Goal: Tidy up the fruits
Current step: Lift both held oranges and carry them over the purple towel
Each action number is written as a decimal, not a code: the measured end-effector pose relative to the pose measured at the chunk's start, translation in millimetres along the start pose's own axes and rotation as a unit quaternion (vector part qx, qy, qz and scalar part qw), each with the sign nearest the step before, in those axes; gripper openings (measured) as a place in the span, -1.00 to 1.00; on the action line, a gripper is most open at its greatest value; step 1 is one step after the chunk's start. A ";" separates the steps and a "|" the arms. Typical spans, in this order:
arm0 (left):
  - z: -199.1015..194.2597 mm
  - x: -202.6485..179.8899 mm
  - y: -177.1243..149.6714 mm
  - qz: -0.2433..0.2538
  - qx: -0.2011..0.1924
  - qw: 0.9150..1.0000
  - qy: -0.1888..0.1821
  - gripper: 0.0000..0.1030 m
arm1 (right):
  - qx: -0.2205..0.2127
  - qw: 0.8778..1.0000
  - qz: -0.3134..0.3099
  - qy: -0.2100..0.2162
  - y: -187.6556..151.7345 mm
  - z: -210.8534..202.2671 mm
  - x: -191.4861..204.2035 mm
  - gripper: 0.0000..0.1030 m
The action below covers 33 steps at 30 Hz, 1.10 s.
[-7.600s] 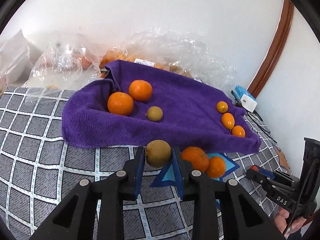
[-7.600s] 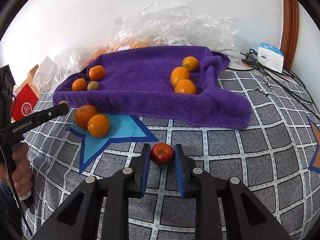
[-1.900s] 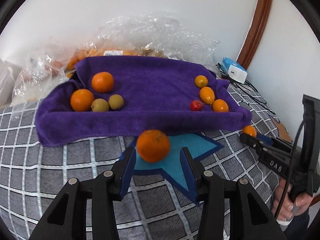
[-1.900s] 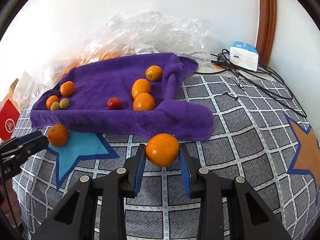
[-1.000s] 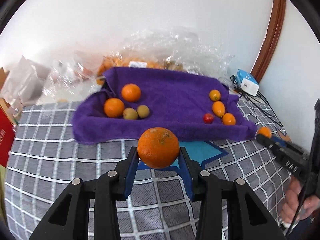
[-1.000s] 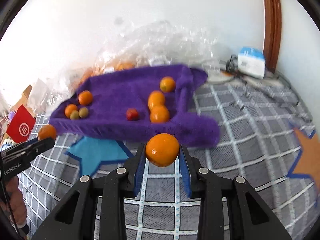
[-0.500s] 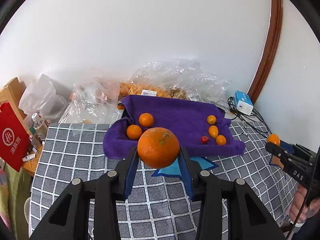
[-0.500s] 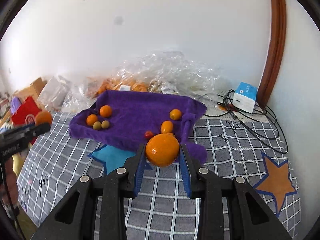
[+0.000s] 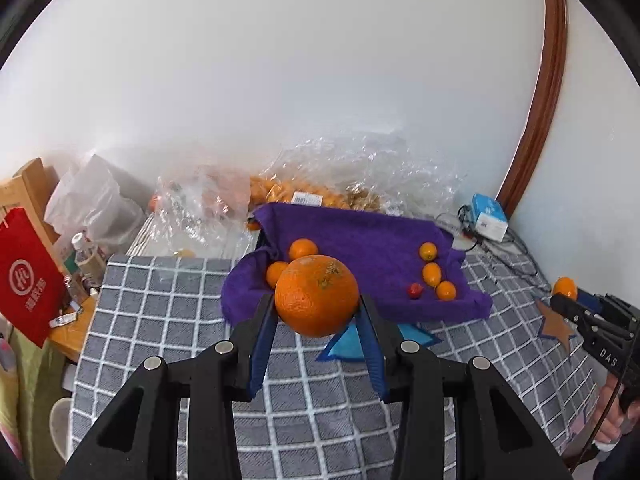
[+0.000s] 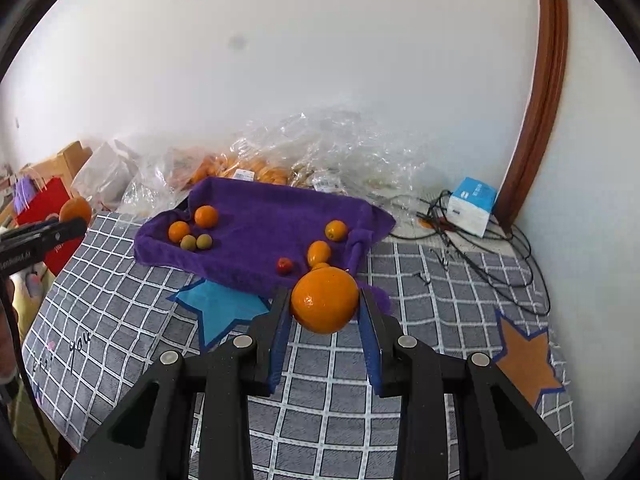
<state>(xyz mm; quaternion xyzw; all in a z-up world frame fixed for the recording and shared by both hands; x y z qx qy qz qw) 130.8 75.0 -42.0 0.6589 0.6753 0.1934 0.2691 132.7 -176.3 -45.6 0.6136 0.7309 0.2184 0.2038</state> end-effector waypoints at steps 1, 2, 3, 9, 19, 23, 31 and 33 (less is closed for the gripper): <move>2.9 -0.4 1.8 -0.001 0.000 1.000 -0.004 -0.26 | -0.003 1.000 0.001 0.006 3.1 1.1 1.5 -0.36; 6.0 -1.4 3.1 -0.003 0.000 1.000 -0.007 -0.26 | -0.006 1.000 0.001 0.011 5.5 2.1 2.4 -0.36; 11.0 -2.6 5.4 -0.007 0.000 1.000 -0.011 -0.26 | -0.010 1.000 0.000 0.015 9.9 5.0 5.0 -0.36; 36.2 -14.2 19.3 -0.010 0.007 0.999 -0.036 -0.26 | -0.028 0.999 -0.001 0.042 38.5 31.7 14.2 -0.36; 81.0 -11.1 48.0 0.015 0.006 1.000 -0.018 -0.26 | -0.012 0.998 0.038 0.053 76.8 101.2 -2.6 -0.36; 105.5 -7.8 59.9 0.008 0.015 1.000 -0.022 -0.26 | 0.003 0.998 0.041 0.050 86.4 130.4 -4.7 -0.36; 148.2 -0.3 67.7 -0.011 0.044 0.998 -0.031 -0.26 | 0.047 0.998 0.004 0.048 99.4 192.2 12.9 -0.36; 157.8 1.6 67.9 -0.015 0.053 0.998 -0.033 -0.26 | 0.063 0.997 -0.008 0.046 98.7 209.2 18.7 -0.36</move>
Point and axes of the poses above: each gripper's, at about its wrist camera, not at the fingertips, and z roughly the way its jaws point, x to its left, y to its top, the point moved 3 cm from there along z, roughly the way its jaws point, and after that the axes turned 9 degrees about x, right-handed, at the moved point
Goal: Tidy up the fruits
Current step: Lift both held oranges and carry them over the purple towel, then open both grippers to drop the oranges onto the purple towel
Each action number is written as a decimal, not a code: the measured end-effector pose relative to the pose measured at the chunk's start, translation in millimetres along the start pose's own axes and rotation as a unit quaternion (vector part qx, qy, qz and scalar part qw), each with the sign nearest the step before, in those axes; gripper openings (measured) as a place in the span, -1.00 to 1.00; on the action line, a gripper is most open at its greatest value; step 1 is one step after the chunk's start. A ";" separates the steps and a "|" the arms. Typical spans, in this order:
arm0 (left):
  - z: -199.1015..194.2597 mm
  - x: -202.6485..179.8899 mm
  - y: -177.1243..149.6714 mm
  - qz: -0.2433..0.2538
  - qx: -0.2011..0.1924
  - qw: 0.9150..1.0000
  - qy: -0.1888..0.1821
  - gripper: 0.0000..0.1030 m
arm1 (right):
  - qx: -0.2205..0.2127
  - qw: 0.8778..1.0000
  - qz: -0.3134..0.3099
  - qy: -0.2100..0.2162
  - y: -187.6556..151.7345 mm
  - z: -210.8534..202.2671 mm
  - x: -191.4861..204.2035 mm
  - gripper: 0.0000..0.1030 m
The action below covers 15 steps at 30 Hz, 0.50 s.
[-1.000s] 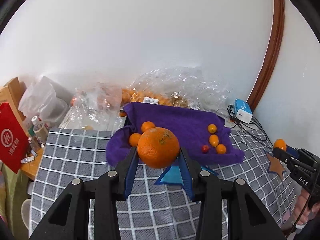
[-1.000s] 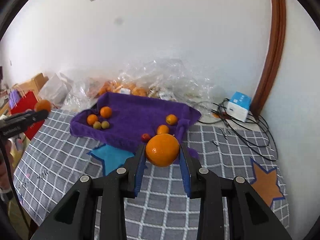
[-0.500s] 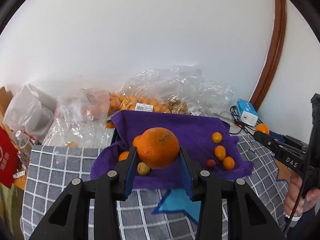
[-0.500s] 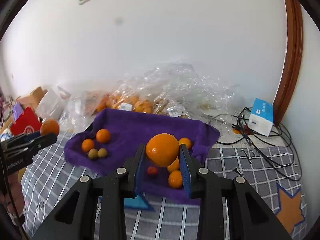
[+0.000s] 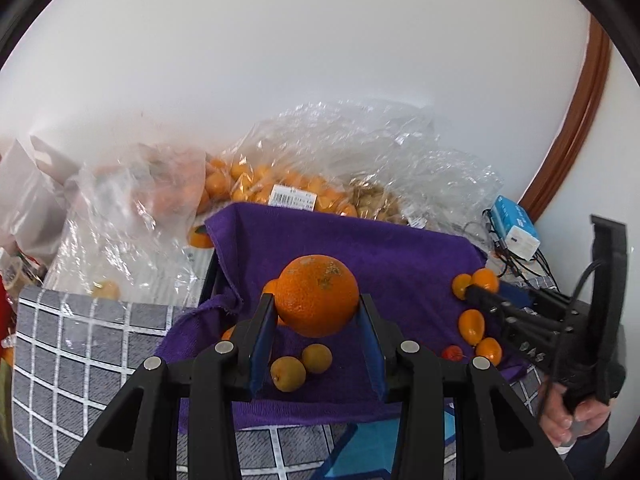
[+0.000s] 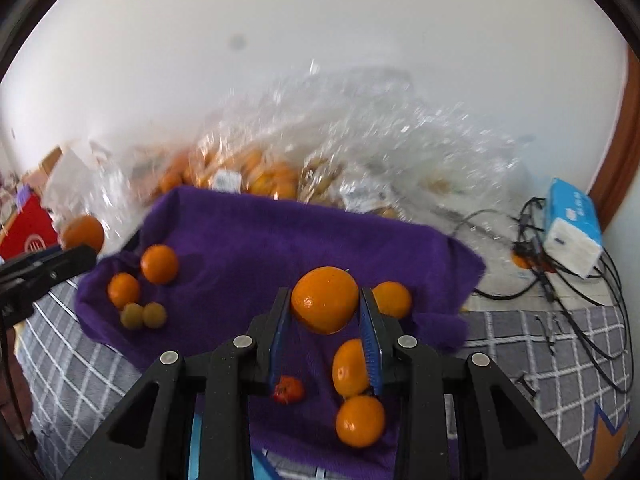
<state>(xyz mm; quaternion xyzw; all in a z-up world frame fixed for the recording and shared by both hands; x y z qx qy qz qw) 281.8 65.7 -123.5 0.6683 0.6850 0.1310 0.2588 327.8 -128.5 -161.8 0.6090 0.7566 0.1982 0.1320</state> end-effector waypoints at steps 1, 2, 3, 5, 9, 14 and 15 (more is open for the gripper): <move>2.8 0.9 0.7 -0.001 0.003 1.000 -0.001 -0.26 | 0.006 1.000 -0.004 -0.003 0.4 5.8 1.6 -0.36; 5.4 1.8 1.3 -0.002 0.005 1.000 -0.002 -0.26 | 0.010 1.000 -0.007 -0.007 0.3 10.8 3.1 -0.36; 8.7 2.0 1.8 -0.004 0.008 1.000 -0.004 -0.26 | 0.014 1.000 -0.013 -0.009 0.4 16.5 5.6 -0.36; 12.8 1.0 2.4 -0.004 0.012 1.000 -0.007 -0.26 | 0.019 1.000 -0.019 -0.007 -0.6 22.4 8.0 -0.36; 20.5 -1.4 2.0 0.001 0.018 1.000 -0.008 -0.26 | 0.030 0.999 -0.031 -0.015 -4.8 32.1 11.7 -0.36; 32.5 -4.4 0.9 -0.002 0.035 0.999 -0.017 -0.25 | 0.042 0.999 -0.026 -0.009 -8.7 42.3 9.6 -0.36; 34.6 -5.4 0.3 0.001 0.038 0.999 -0.018 -0.26 | 0.041 0.999 -0.027 -0.013 -10.0 43.4 9.5 -0.36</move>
Point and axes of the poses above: each gripper's, at about its wrist camera, not at the fingertips, and z roughly the way its jaws point, x to its left, y to its top, the point moved 3 cm from there along z, roughly the way its jaws point, and after that the axes turned 9 degrees about x, right-handed, at the moved point
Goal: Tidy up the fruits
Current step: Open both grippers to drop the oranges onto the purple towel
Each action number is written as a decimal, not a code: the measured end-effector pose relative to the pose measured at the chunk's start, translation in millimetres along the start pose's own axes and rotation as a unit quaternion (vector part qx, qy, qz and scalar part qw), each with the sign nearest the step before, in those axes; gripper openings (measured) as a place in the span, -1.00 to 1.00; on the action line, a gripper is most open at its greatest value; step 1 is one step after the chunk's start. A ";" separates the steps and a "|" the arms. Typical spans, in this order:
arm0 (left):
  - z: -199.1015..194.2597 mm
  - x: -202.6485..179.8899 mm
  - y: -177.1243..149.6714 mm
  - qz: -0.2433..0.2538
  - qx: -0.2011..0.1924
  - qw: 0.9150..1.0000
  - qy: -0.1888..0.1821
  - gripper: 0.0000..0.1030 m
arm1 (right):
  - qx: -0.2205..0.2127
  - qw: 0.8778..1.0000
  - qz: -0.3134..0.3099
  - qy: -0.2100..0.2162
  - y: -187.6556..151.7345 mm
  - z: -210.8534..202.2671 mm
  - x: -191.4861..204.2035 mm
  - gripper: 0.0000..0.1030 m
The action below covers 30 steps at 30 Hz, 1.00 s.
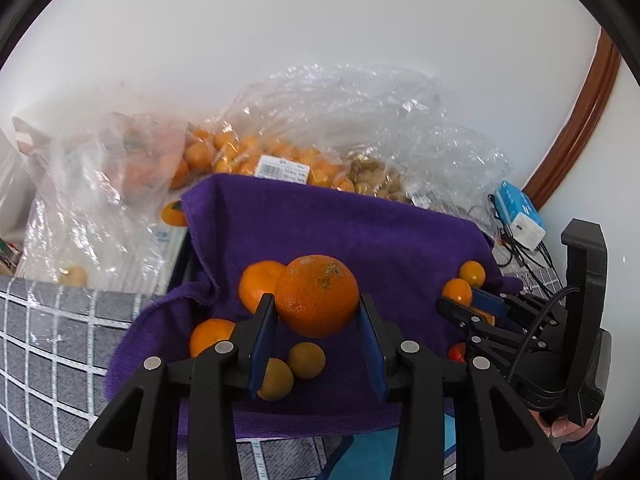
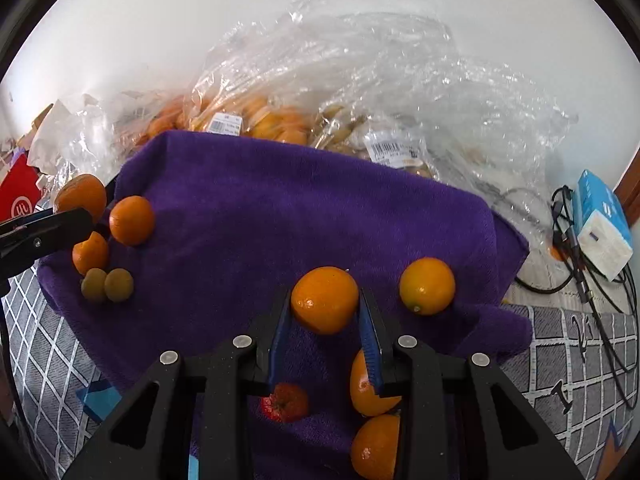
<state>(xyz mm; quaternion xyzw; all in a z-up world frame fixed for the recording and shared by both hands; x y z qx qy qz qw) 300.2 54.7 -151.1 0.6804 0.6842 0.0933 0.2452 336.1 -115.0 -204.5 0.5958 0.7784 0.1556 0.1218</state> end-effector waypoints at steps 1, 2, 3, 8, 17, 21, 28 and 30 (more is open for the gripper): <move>1.8 -1.5 -0.4 0.003 0.001 1.000 0.000 -0.26 | -0.004 1.000 -0.001 -0.003 -0.3 -0.6 0.2 -0.36; 3.6 -3.2 -0.6 0.005 0.002 1.000 0.001 -0.26 | -0.004 1.000 -0.003 -0.005 -1.1 -1.5 0.2 -0.36; 6.5 -5.5 -0.8 0.008 0.004 1.000 0.000 -0.25 | -0.004 1.000 -0.004 -0.003 -2.3 -3.4 -0.1 -0.36; 16.3 -15.5 -1.5 0.020 0.013 1.000 -0.004 -0.25 | -0.018 1.000 0.004 0.006 -7.7 -19.5 -4.3 -0.32; 35.4 -20.6 -6.0 0.026 0.030 0.999 0.006 -0.25 | -0.038 0.999 0.027 -0.016 -21.6 -38.6 -19.5 -0.17; 42.6 -19.3 -6.8 0.023 0.038 0.999 0.008 -0.25 | -0.031 0.999 0.036 -0.016 -21.1 -33.1 -25.1 -0.17; 48.0 -20.9 -8.1 0.035 0.039 0.999 0.016 -0.25 | -0.027 0.999 0.035 -0.017 -24.6 -25.8 -23.1 -0.17; 47.9 -20.8 -8.8 0.036 0.037 0.999 0.016 -0.25 | -0.025 0.999 0.036 -0.018 -25.2 -23.8 -23.4 -0.17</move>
Point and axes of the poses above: each gripper's, at about its wrist camera, not at the fingertips, and z roughly the way its jaws point, x to its left, y to its top, the point moved 3 cm from there along z, roughly the way its jaws point, and after that the axes turned 9 degrees about x, right-handed, at the moved point
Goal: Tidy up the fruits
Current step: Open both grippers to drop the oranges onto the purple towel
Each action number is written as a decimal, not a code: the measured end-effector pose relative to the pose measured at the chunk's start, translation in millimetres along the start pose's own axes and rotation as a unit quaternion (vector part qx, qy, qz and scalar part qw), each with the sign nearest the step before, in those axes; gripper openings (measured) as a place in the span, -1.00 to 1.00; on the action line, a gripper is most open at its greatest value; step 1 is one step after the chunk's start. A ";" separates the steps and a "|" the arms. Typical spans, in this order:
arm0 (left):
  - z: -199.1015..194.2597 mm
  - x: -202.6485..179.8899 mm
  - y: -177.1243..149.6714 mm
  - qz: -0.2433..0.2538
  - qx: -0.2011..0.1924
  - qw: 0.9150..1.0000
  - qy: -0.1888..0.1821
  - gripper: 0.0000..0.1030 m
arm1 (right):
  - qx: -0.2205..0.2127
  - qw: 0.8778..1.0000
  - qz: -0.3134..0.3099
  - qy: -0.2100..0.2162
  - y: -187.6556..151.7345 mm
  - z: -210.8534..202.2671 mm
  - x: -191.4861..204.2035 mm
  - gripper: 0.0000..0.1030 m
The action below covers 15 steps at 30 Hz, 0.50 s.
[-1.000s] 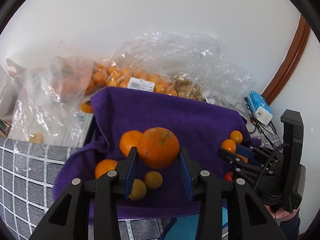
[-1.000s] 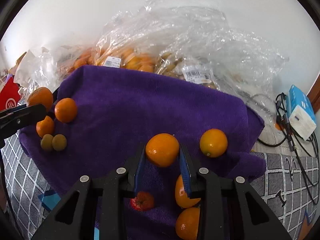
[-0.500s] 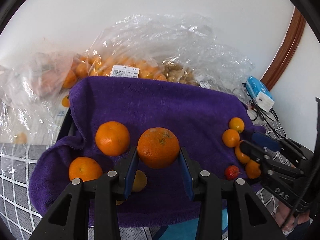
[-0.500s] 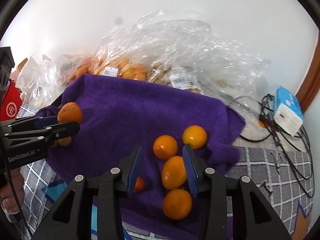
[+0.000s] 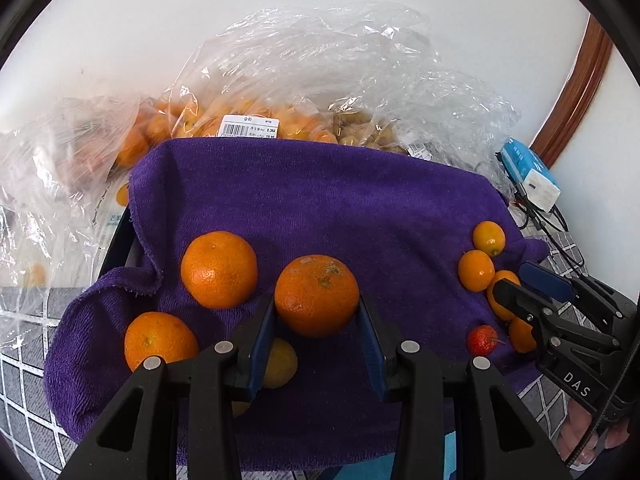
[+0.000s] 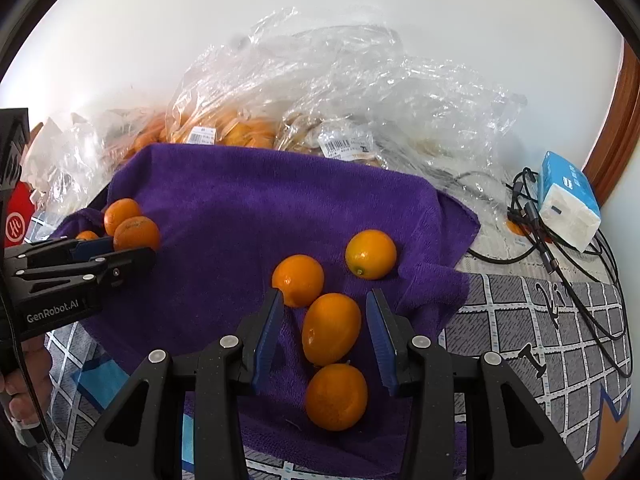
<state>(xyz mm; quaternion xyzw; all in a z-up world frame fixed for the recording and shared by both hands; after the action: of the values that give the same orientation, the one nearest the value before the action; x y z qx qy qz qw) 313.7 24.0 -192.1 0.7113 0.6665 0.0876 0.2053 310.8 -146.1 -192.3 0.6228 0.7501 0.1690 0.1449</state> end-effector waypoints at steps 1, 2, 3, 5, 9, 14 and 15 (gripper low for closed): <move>0.1 0.3 -0.2 0.000 -0.001 1.000 -0.001 -0.25 | 0.001 1.000 0.002 -0.001 -0.3 0.6 -0.5 -0.17; 0.0 0.4 -0.3 0.001 -0.001 1.000 -0.002 -0.25 | 0.002 1.000 0.003 0.000 -0.4 1.1 -1.0 -0.17; 0.1 0.5 -0.4 0.001 -0.002 1.000 -0.003 -0.25 | 0.003 1.000 0.005 0.000 -0.8 1.8 -1.5 -0.17; 0.4 1.2 -0.1 -0.001 -0.001 1.000 -0.005 -0.25 | 0.003 1.000 0.008 -0.001 -1.1 2.5 -1.7 -0.17; 0.1 2.3 0.4 -0.004 0.002 1.000 -0.010 -0.25 | 0.008 1.000 0.011 0.001 -0.4 4.6 -2.2 -0.17; -2.1 0.2 0.2 -0.001 0.004 1.000 -0.010 -0.25 | 0.025 1.000 0.008 -0.002 -0.2 7.6 0.0 -0.17; -4.5 -0.5 0.4 0.000 0.004 1.000 -0.011 -0.25 | 0.027 1.000 0.009 -0.004 -0.6 6.7 0.0 -0.17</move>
<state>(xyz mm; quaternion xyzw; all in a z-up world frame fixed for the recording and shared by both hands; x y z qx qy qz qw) 312.2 24.3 -187.9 0.7133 0.6642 0.0770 0.2101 313.1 -145.6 -198.6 0.6335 0.7485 0.1475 0.1291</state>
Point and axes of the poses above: each gripper's, at about its wrist camera, not at the fingertips, and z roughly the way its jaws point, x to its left, y to its top, the point moved 3 cm from there along z, roughly the way its jaws point, and after that the axes turned 9 degrees about x, right-handed, at the moved point
